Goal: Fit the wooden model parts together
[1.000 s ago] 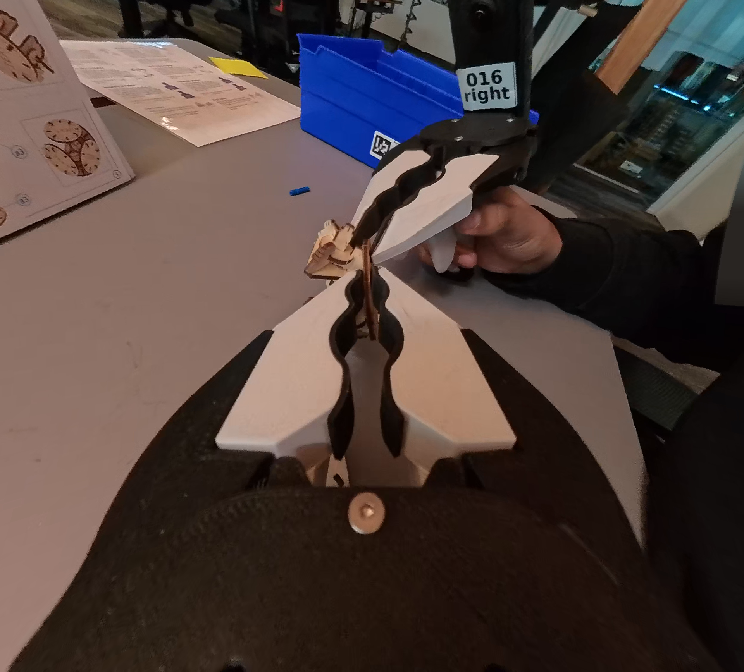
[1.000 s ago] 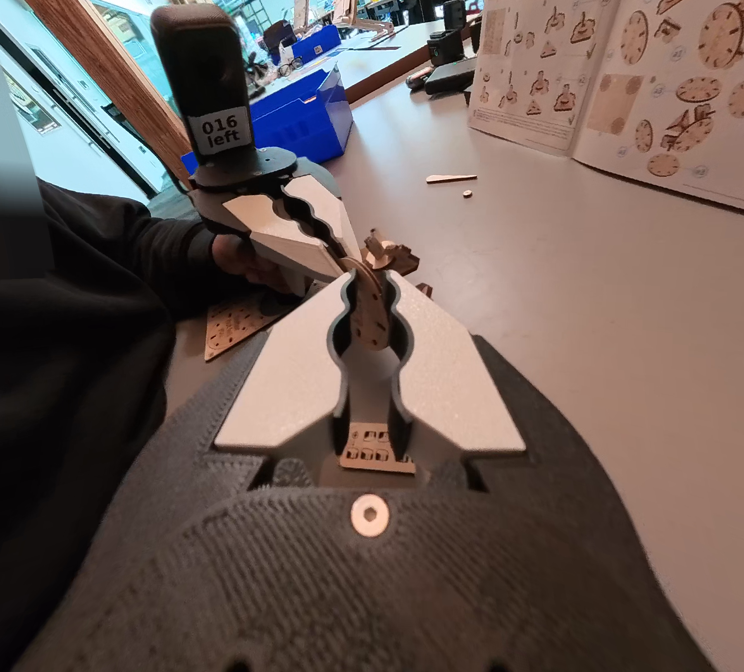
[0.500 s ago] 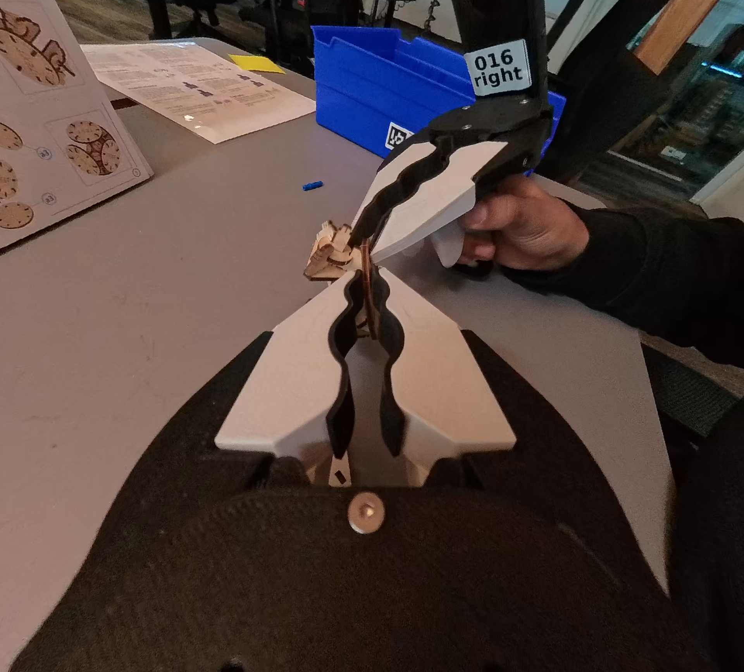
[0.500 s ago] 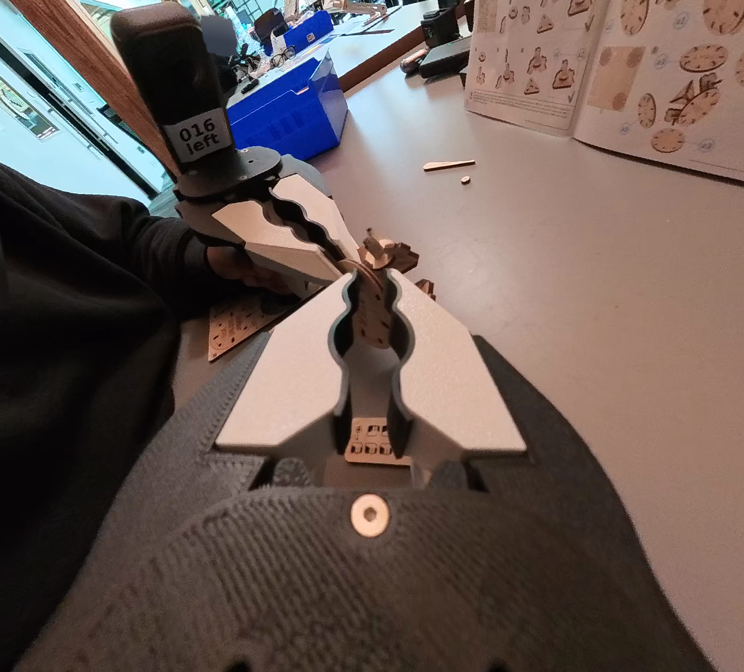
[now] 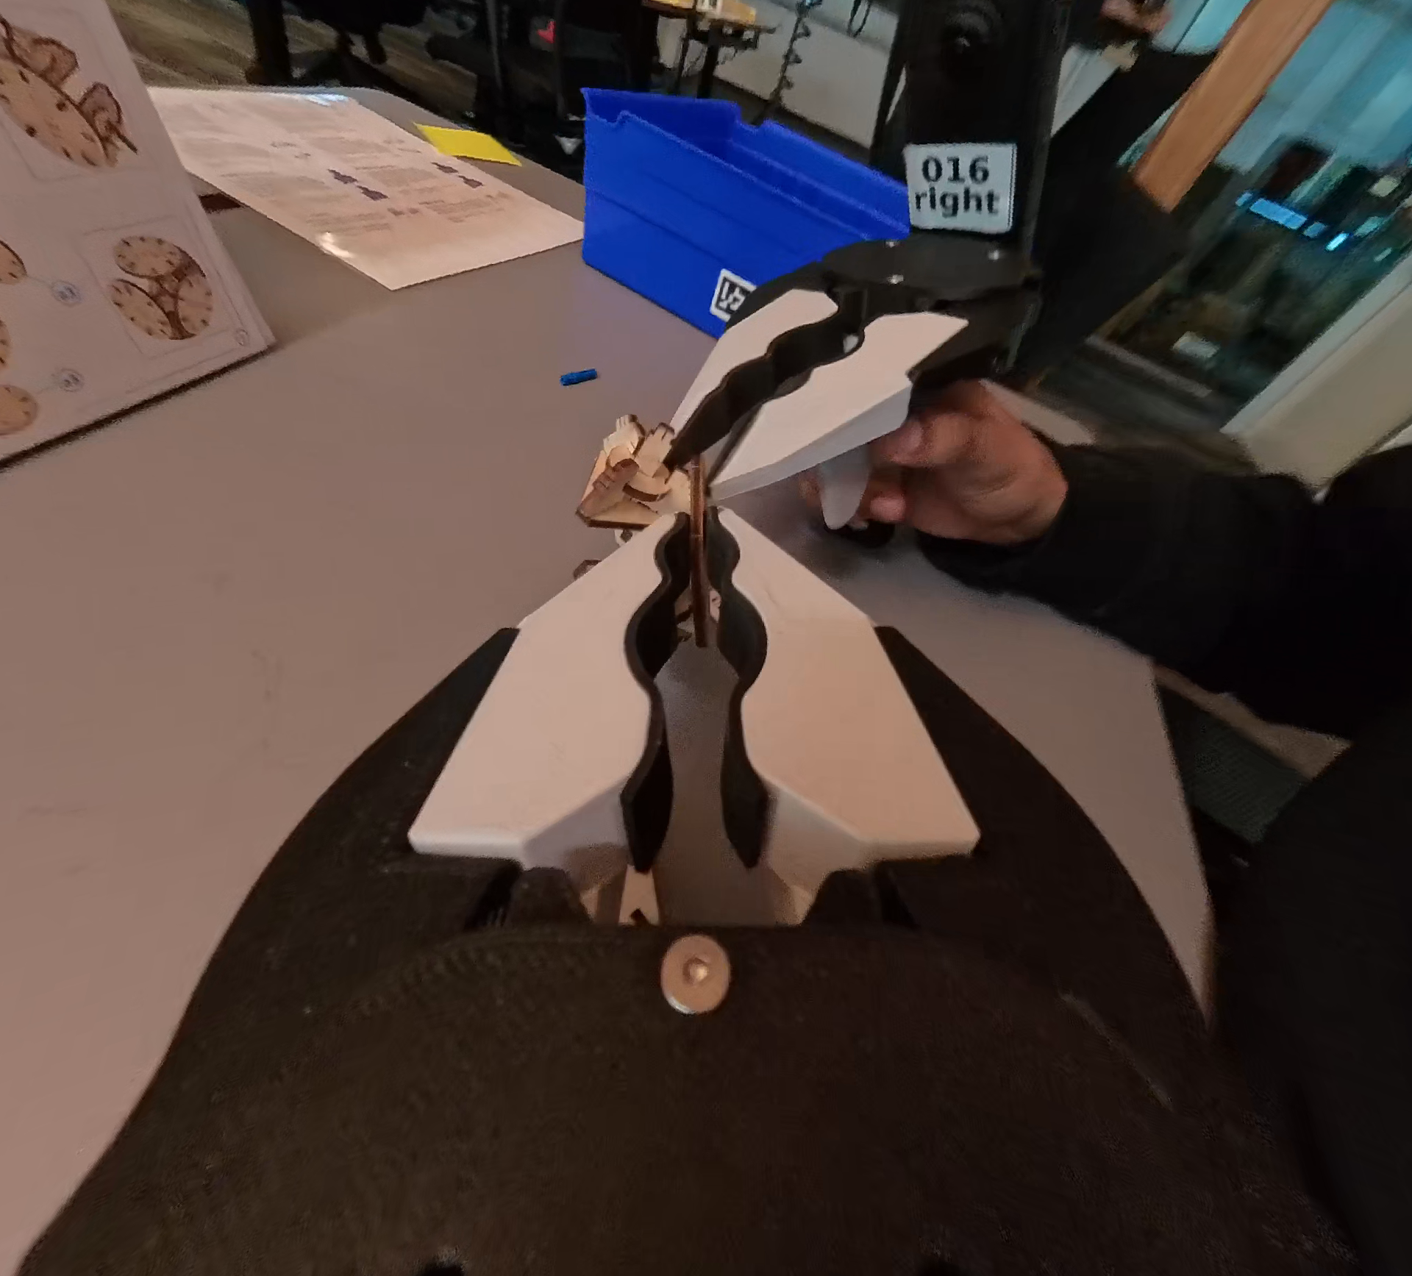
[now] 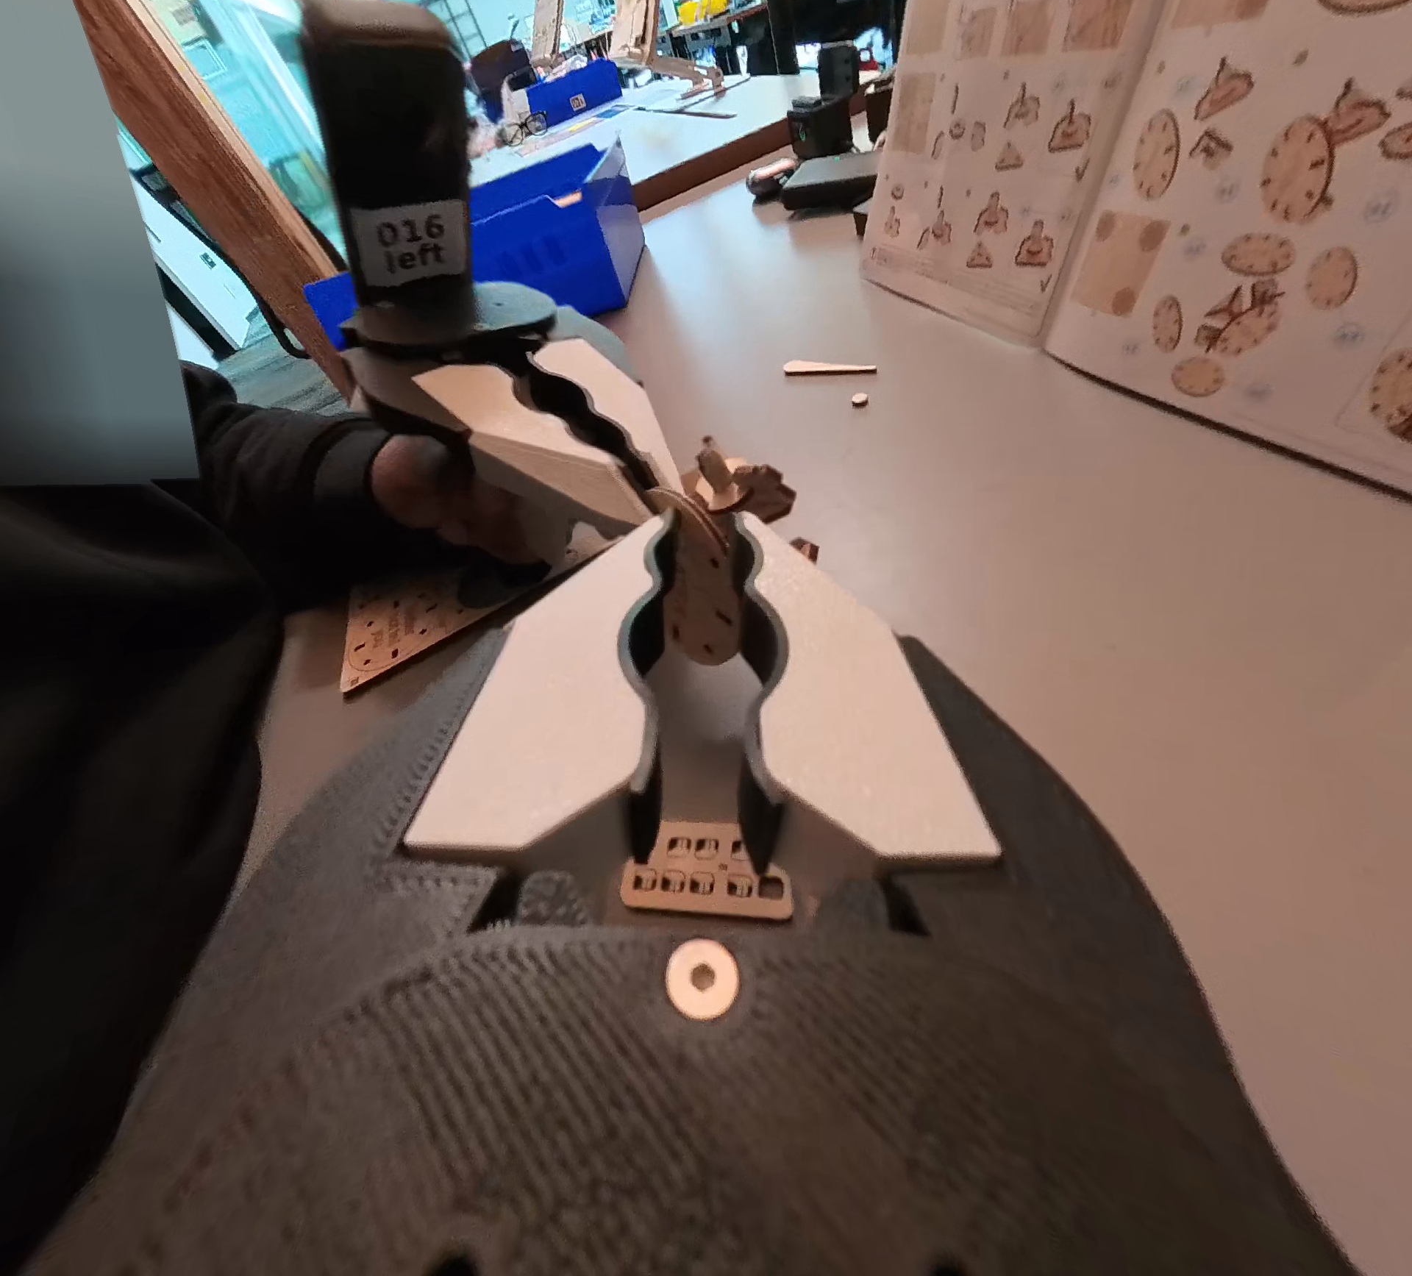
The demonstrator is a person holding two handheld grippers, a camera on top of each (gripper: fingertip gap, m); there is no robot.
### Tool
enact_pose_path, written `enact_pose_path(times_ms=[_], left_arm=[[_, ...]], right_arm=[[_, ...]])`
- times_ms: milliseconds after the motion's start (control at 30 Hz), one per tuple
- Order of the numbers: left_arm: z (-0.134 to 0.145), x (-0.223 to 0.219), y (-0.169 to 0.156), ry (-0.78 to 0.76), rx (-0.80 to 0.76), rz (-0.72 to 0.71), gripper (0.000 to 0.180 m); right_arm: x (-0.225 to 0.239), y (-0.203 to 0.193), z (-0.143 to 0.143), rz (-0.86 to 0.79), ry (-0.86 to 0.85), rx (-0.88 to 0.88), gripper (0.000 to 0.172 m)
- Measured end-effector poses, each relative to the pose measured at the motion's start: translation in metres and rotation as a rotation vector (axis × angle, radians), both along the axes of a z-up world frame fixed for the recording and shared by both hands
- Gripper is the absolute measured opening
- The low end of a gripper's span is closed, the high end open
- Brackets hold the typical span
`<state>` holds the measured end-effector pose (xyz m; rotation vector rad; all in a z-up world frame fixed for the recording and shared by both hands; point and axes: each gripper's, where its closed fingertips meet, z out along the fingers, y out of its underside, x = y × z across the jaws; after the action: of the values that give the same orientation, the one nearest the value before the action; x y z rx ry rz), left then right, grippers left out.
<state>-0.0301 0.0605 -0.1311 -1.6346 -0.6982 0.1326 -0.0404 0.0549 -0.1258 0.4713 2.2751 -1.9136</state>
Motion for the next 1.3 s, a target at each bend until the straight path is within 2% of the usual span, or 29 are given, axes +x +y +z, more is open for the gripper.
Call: enact_pose_path(times_ms=[167, 433, 767, 967, 1300], left_arm=[[0.002, -0.011, -0.014, -0.087, 0.11, 0.031, 0.0], [0.013, -0.015, -0.023, -0.247, 0.364, -0.009, 0.0], [0.021, -0.012, -0.02, -0.135, 0.329, 0.012, 0.0], [0.026, -0.008, -0.015, -0.009, 0.277, 0.046, 0.0], [0.018, -0.005, -0.006, 0.03, 0.178, 0.053, 0.0]], right_arm=[[-0.009, 0.014, 0.016, -0.042, 0.002, -0.091, 0.021], [-0.012, 0.009, 0.003, -0.038, -0.083, -0.079, 0.015], [-0.011, 0.008, -0.001, -0.026, -0.172, -0.098, 0.008], [-0.009, 0.005, 0.007, 0.027, -0.377, -0.256, 0.004], [-0.015, 0.013, 0.012, 0.029, -0.449, -0.34, 0.004]])
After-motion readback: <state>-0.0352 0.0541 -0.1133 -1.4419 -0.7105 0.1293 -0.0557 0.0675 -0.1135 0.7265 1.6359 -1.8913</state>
